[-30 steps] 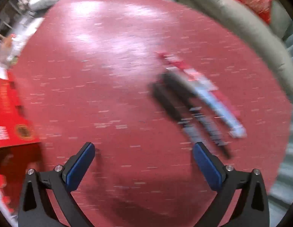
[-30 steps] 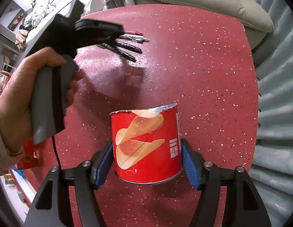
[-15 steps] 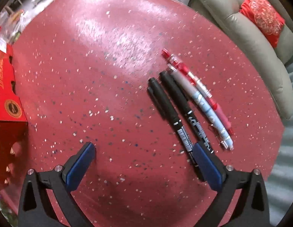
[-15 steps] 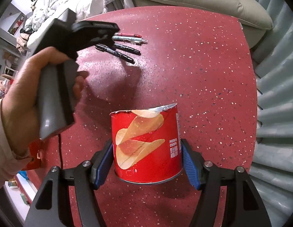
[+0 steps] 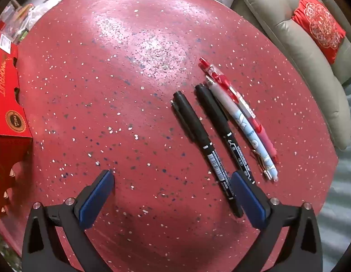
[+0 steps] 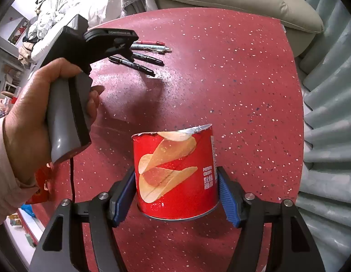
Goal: Organize rigid objects
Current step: 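Lower the left gripper toward a black marker while the right holds the can, then close the left gripper on the black marker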
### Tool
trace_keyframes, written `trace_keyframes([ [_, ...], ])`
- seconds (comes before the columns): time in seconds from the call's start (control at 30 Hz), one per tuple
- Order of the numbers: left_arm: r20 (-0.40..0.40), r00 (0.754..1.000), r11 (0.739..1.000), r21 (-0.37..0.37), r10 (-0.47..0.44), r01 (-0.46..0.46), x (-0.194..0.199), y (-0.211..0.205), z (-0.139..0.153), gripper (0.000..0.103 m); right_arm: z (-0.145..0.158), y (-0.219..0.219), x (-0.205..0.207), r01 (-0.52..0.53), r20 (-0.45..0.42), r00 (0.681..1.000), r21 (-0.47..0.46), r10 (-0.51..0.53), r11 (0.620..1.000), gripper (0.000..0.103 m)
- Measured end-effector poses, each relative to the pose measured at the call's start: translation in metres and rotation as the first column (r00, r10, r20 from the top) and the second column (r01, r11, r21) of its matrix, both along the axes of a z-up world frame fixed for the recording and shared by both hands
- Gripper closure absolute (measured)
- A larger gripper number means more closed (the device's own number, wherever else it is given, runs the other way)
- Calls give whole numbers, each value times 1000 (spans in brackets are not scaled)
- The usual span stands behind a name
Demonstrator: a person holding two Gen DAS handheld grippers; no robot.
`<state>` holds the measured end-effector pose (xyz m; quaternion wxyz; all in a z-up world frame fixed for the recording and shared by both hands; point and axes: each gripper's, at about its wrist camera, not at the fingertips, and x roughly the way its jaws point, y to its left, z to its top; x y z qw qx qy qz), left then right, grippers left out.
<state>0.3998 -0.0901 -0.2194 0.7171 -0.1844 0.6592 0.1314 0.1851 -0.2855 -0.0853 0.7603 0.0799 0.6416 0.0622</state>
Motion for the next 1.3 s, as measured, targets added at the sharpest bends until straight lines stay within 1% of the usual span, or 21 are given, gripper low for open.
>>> trace_keyframes([
  [0.07,-20,1000,999,38,-5,6,2,-4,0,0,0,1,-2,-3,-3,1000,-6,3,1000,35],
  [0.1,-57,998,997,75,-32,36,5,-11,-3,0,1,1,-3,-4,-3,1000,-8,4,1000,35],
  [0.13,-41,998,995,90,-41,45,6,-16,-2,0,1,1,-4,-3,-4,1000,-9,2,1000,35],
  [0.27,-53,997,996,69,-54,58,2,-2,-2,0,3,1,-8,3,-7,1000,-9,-3,1000,35],
  [0.37,-59,998,999,53,5,-2,-13,29,0,0,6,0,-10,8,-1,1000,-3,-8,1000,35],
  [0.43,-54,998,998,49,35,-33,-23,41,1,0,7,0,-11,11,4,1000,5,-11,1000,35],
  [0.47,-50,998,998,50,26,-24,-25,42,2,0,7,0,-10,12,4,1000,9,-12,1000,35],
  [0.53,-50,999,998,66,-20,24,-28,39,4,0,5,2,-9,7,2,1000,13,-7,1000,35],
  [0.57,-45,998,996,65,-54,57,-31,36,5,0,5,2,-8,5,2,1000,14,-5,1000,35],
  [0.63,-42,995,994,59,-90,92,-40,29,5,0,7,2,-8,3,9,1000,16,-3,1000,35],
  [0.73,-52,996,995,61,-73,76,-50,22,7,0,8,0,-9,0,9,1000,15,-1,1000,35],
  [0.8,-63,995,991,108,-72,78,-63,27,11,0,6,-1,-10,1,-4,1000,11,-1,1000,35],
  [0.83,-74,994,982,165,-78,90,-69,32,16,0,7,-3,-10,5,-5,1000,11,-5,1000,35],
  [0.87,-81,992,972,205,-101,116,-76,39,17,0,9,-5,-12,12,1,1000,13,-12,1000,35],
  [0.93,-81,985,959,230,-153,168,-87,45,21,0,12,-7,-13,19,9,1000,20,-20,1000,35],
  [0.97,-64,982,956,225,-177,187,-97,51,24,0,13,-7,-13,21,11,1000,24,-21,1000,35],
  [1.0,-56,982,958,216,-179,187,-102,53,24,0,14,-7,-13,19,11,1000,27,-20,999,35],
  [1.07,-51,986,972,168,-159,165,-116,64,23,0,13,-4,-13,15,12,1000,33,-15,999,35],
  [1.13,-51,987,977,143,-152,158,-121,68,21,0,13,-1,-12,10,10,1000,42,-10,999,35],
  [1.23,-25,986,975,145,-168,169,-127,68,25,0,14,6,-11,-8,12,1000,47,8,999,35],
  [1.3,-12,981,969,152,-195,194,-122,56,28,0,16,10,-11,-23,14,1000,44,23,999,35],
])
